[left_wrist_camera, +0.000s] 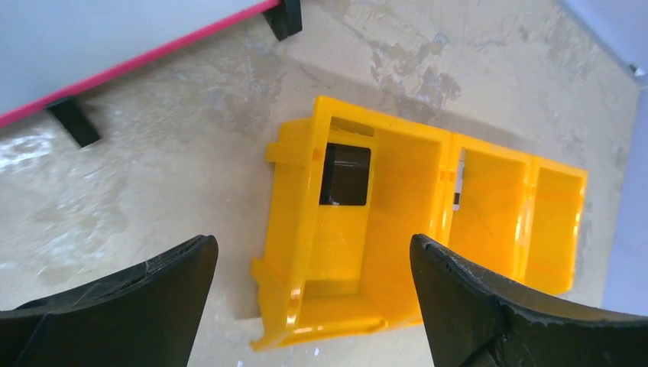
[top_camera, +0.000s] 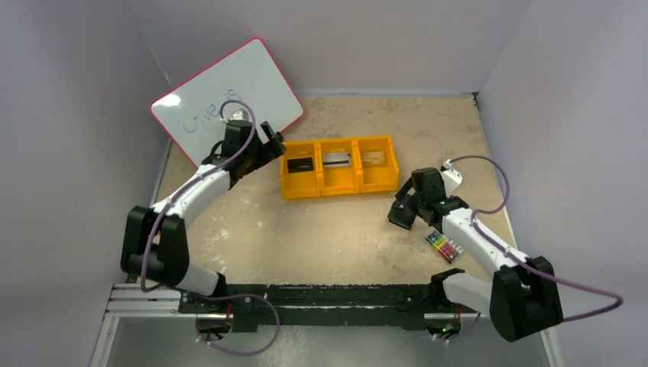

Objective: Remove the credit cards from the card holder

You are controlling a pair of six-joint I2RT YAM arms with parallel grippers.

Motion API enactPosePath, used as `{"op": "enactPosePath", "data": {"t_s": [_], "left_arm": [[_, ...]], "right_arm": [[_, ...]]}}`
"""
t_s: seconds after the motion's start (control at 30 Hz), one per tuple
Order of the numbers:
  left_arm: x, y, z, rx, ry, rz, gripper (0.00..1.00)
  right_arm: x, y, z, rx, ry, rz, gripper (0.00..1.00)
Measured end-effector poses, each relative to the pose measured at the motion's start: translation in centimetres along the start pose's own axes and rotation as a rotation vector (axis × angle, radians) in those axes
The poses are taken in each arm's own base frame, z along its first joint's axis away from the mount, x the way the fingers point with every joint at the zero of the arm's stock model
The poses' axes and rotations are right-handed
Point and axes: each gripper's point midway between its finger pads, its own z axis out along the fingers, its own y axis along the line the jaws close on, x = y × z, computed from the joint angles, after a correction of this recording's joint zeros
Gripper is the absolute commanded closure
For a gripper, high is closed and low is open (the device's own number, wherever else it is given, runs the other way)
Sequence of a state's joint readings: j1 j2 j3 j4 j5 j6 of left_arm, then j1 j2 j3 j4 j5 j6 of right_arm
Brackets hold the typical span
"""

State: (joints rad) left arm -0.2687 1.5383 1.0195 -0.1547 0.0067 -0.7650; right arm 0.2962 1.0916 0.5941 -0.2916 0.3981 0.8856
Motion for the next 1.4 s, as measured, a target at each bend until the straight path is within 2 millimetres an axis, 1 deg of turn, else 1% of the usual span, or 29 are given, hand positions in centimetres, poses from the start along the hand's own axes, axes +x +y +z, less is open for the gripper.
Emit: {"op": "enactPosePath", "data": {"t_s": [0.13, 0.23, 0.27, 0.3, 0.4, 0.5, 0.6, 0.63, 0.67, 0.73, 0.77, 0.87, 0.93, 1.0, 1.07, 1.17, 1.3, 1.37, 1.4], "left_arm": [[-1.7, -0.3, -4.2, 0.017, -0.099, 0.001, 0.02], [-2.1, -0.5, -6.5, 0.040, -0.140, -0.001, 0.02], [-2.1, -0.4, -7.1, 0.047, -0.148, -0.002, 0.02], [-1.9, -0.3, -7.6, 0.052, -0.153, -0.003, 0.02], [-0.9, 0.4, -9.0, 0.061, -0.150, -0.002, 0.03], [0.3, 0.6, -9.9, 0.091, -0.130, 0.002, 0.06], [1.7, 0.7, -10.8, 0.136, -0.108, 0.006, 0.07], [2.0, 0.7, -11.2, 0.150, -0.103, 0.007, 0.07], [2.2, 0.6, -11.4, 0.159, -0.101, 0.008, 0.07], [2.6, 0.5, -12.0, 0.186, -0.097, 0.008, 0.08], [2.7, 0.3, -12.2, 0.198, -0.098, 0.009, 0.09], [3.5, -0.1, -12.8, 0.236, -0.087, 0.013, 0.10], [4.3, -0.3, -12.9, 0.252, -0.067, 0.019, 0.13], [5.6, -0.5, -12.7, 0.264, -0.034, 0.033, 0.19], [6.6, -0.5, -12.6, 0.269, -0.007, 0.045, 0.20], [8.7, -0.9, -12.2, 0.273, 0.046, 0.073, 0.25], [13.1, -2.5, -11.2, 0.278, 0.149, 0.151, 0.28], [15.3, -3.0, -10.6, 0.265, 0.190, 0.188, 0.28], [16.8, -3.3, -10.3, 0.253, 0.215, 0.214, 0.28]], "right_arm": [[0.5, -1.4, 2.2, 0.087, 0.022, 0.001, 0.01], [0.7, -2.6, 3.9, 0.137, 0.050, -0.004, 0.07], [0.8, -2.7, 4.3, 0.143, 0.063, -0.007, 0.11], [0.9, -2.5, 4.6, 0.136, 0.077, -0.007, 0.16], [0.9, -1.1, 5.1, 0.067, 0.096, -0.020, 0.23], [1.4, 0.2, 5.0, -0.013, 0.112, -0.034, 0.34], [2.9, 1.2, 4.1, -0.112, 0.134, -0.055, 0.47], [3.4, 1.4, 3.8, -0.133, 0.146, -0.063, 0.54], [3.9, 1.8, 3.5, -0.155, 0.158, -0.076, 0.57], [5.1, 2.4, 3.0, -0.189, 0.184, -0.099, 0.58], [5.7, 2.9, 2.7, -0.211, 0.197, -0.113, 0.63], [7.9, 4.4, 1.4, -0.281, 0.239, -0.162, 0.67], [9.1, 5.2, 0.7, -0.319, 0.263, -0.179, 0.68], [10.5, 6.0, 0.0, -0.360, 0.286, -0.195, 0.67], [11.8, 6.8, -0.8, -0.395, 0.301, -0.214, 0.65], [14.3, 8.6, -2.1, -0.460, 0.342, -0.255, 0.65], [16.8, 11.1, -3.4, -0.517, 0.382, -0.284, 0.63], [17.6, 12.0, -3.8, -0.537, 0.394, -0.287, 0.63], [17.8, 12.3, -3.9, -0.544, 0.398, -0.286, 0.63]]}}
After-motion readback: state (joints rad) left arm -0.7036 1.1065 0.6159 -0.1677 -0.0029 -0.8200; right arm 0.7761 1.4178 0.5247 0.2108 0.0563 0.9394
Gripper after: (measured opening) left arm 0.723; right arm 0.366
